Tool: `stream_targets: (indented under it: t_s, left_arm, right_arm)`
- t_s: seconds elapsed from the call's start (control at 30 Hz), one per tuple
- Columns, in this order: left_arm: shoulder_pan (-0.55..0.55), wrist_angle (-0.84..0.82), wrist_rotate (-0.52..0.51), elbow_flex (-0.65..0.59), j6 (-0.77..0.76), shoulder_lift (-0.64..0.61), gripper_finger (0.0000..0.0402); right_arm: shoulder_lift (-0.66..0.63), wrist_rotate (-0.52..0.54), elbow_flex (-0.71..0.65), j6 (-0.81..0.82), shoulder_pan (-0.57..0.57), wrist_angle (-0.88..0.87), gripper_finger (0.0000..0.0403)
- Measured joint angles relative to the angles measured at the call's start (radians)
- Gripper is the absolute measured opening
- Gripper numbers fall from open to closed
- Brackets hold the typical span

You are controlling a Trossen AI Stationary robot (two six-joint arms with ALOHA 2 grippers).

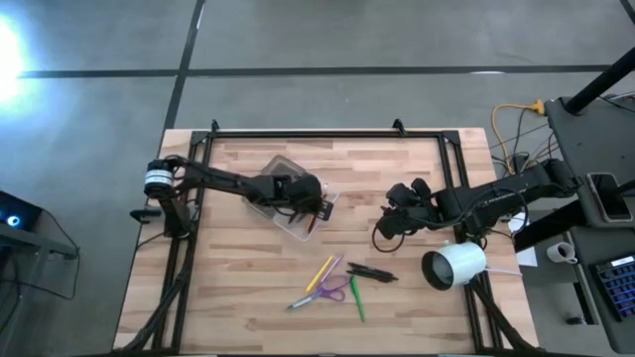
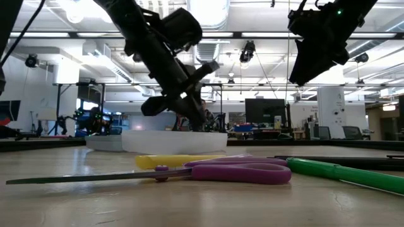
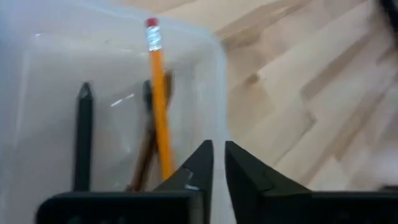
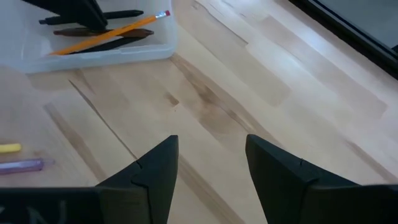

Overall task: Pick & place school supplies into a supply box
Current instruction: Put the orange pencil into the black supply box, then put the purple scissors into the black supply box

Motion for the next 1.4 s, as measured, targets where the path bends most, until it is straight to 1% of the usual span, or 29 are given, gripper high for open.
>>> stream_targets:
  t_s: [0.17, 0.23, 0.3, 0.43, 0.53, 0.6, 0.73, 0.9, 1.0, 1.13, 1.23, 1.3, 1.4]
  left_arm:
    - [0.000, -0.113, -0.002, 0.108, 0.025, 0.071, 0.0104]
    - [-0.002, -0.149, -0.038, 0.155, 0.029, 0.100, 0.0124]
    - [-0.003, -0.222, -0.093, 0.208, 0.030, 0.121, 0.0131]
    - [-0.006, -0.363, -0.222, 0.303, 0.053, 0.143, 0.0128]
    - [-0.006, -0.364, -0.230, 0.326, 0.080, 0.157, 0.0122]
    - [-0.005, -0.334, -0.220, 0.326, 0.082, 0.165, 0.0119]
    - [-0.005, -0.251, -0.148, 0.296, 0.080, 0.181, 0.0118]
    - [-0.005, -0.284, -0.147, 0.241, 0.067, 0.194, 0.0118]
    - [-0.003, -0.318, -0.150, 0.197, 0.005, 0.182, 0.0118]
    - [-0.003, -0.322, -0.149, 0.155, -0.047, 0.139, 0.0118]
    - [-0.005, -0.315, -0.149, 0.149, -0.052, 0.099, 0.0118]
    - [-0.006, -0.311, -0.163, 0.149, -0.053, 0.077, 0.0118]
    - [-0.005, -0.311, -0.212, 0.148, -0.048, 0.046, 0.0118]
  right_arm:
    - [0.000, -0.001, 0.000, 0.001, 0.000, -0.001, 0.0180]
    - [0.000, -0.002, 0.000, 0.001, 0.001, -0.003, 0.0180]
    - [0.000, -0.002, 0.000, 0.001, 0.001, -0.004, 0.0180]
    - [0.000, -0.003, 0.000, 0.001, 0.001, -0.005, 0.0180]
    - [0.000, -0.004, -0.003, 0.001, 0.000, -0.005, 0.0180]
    - [0.000, -0.004, -0.007, 0.001, 0.000, -0.007, 0.0180]
    - [0.000, -0.003, -0.019, 0.001, 0.000, -0.007, 0.0180]
    - [0.000, -0.004, -0.035, 0.002, 0.000, -0.006, 0.0180]
    - [0.000, -0.004, -0.044, 0.004, 0.000, -0.006, 0.0180]
    - [0.000, -0.004, -0.054, 0.005, 0.000, -0.003, 0.0180]
    - [0.000, -0.004, -0.063, 0.004, 0.000, -0.004, 0.0180]
    - [0.000, -0.004, -0.065, 0.005, 0.000, -0.002, 0.0180]
    - [0.000, -0.004, -0.065, 0.005, 0.000, 0.000, 0.0180]
